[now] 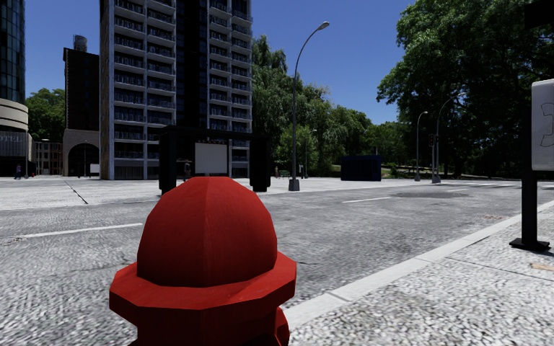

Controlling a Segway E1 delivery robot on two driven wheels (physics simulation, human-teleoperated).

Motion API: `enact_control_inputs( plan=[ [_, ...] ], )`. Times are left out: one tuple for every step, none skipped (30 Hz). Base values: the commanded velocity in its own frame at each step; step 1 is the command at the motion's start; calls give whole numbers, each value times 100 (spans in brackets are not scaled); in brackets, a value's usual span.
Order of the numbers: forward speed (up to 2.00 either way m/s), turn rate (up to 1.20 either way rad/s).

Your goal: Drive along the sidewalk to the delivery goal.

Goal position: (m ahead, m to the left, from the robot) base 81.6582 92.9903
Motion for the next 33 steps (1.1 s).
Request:
enact_control_inputs(
  plan=[
    [0, 0],
    [0, 0],
    [0, 0],
    [0, 0],
    [0, 0],
    [0, 0],
    [0, 0],
    [0, 0],
    [0, 0],
    [0, 0],
    [0, 0],
    [0, 0],
    [0, 0],
    [0, 0],
    [0, 0],
    [0, 0],
    [0, 0],
    [0, 0],
    [0, 0],
    [0, 0],
    [0, 0],
    [0, 0],
    [0, 0],
    [0, 0],
    [0, 0],
    [0, 0],
    [0, 0],
    [0, 0],
    [0, 0],
    [0, 0],
    [0, 0],
    [-4, 0],
    [-9, 0]
  ],
)
